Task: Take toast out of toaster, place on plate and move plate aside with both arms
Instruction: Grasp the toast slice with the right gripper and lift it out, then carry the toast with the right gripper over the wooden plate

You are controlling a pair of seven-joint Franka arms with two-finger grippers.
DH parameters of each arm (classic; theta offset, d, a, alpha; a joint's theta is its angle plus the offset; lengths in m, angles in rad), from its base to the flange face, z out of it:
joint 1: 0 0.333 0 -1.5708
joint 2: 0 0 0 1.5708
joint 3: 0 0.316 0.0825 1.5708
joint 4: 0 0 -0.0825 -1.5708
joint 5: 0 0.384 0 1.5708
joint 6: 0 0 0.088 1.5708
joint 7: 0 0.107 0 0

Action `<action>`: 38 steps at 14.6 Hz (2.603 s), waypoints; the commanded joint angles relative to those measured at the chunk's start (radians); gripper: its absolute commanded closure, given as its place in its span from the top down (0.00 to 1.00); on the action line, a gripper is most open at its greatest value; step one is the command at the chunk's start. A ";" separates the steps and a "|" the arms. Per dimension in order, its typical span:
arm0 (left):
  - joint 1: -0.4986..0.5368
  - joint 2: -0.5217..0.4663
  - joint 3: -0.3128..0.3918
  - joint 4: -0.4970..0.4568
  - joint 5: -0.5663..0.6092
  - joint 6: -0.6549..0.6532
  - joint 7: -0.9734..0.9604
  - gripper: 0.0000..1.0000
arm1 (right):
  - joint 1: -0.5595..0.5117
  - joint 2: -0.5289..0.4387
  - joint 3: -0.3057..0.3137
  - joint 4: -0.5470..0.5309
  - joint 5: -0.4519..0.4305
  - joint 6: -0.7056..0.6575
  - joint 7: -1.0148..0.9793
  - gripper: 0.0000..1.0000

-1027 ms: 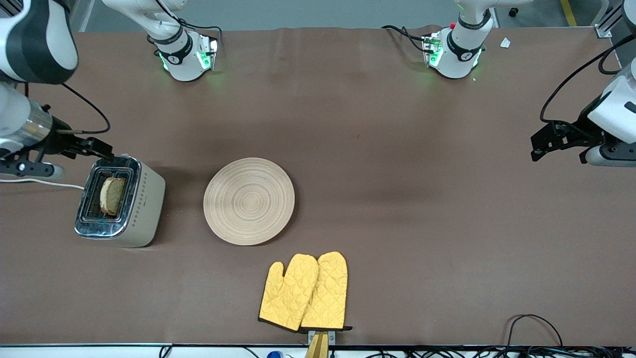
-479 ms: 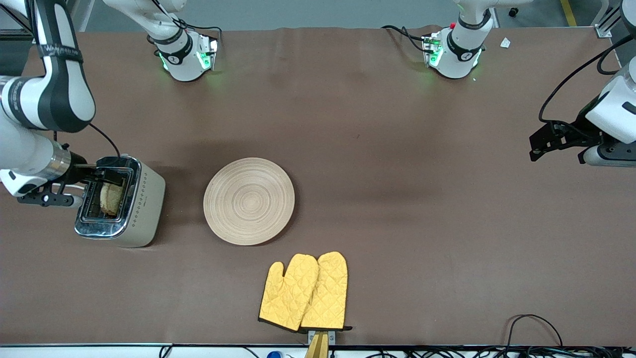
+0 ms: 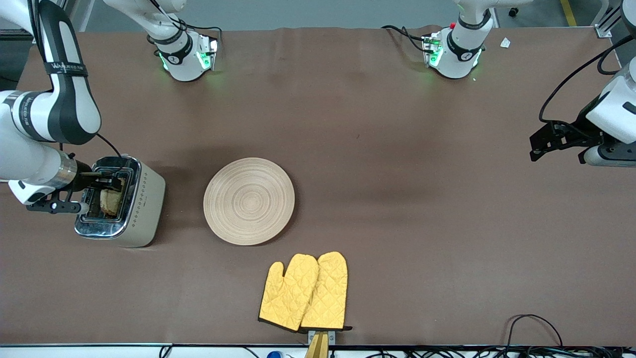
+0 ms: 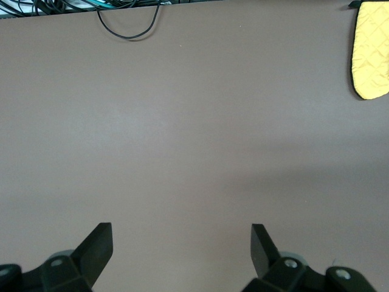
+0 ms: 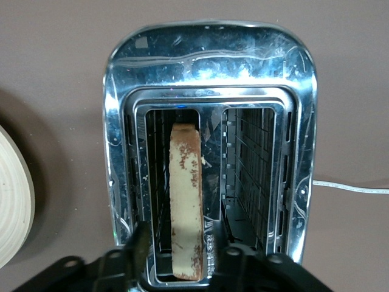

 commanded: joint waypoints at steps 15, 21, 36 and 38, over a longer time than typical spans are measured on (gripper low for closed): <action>0.005 -0.004 -0.005 -0.002 0.020 0.002 0.000 1.00 | 0.126 -0.001 0.016 0.470 -0.001 -0.491 -0.083 0.00; 0.005 -0.004 -0.005 -0.002 0.019 0.002 0.001 1.00 | 0.214 0.012 0.011 0.386 0.204 -0.373 0.087 0.00; 0.006 -0.004 -0.005 -0.004 0.020 0.002 0.003 1.00 | 0.461 0.140 0.013 0.091 0.309 0.126 0.474 0.00; 0.006 -0.006 -0.005 -0.005 0.019 0.002 0.003 1.00 | 0.472 0.153 0.013 0.090 0.309 0.138 0.475 0.00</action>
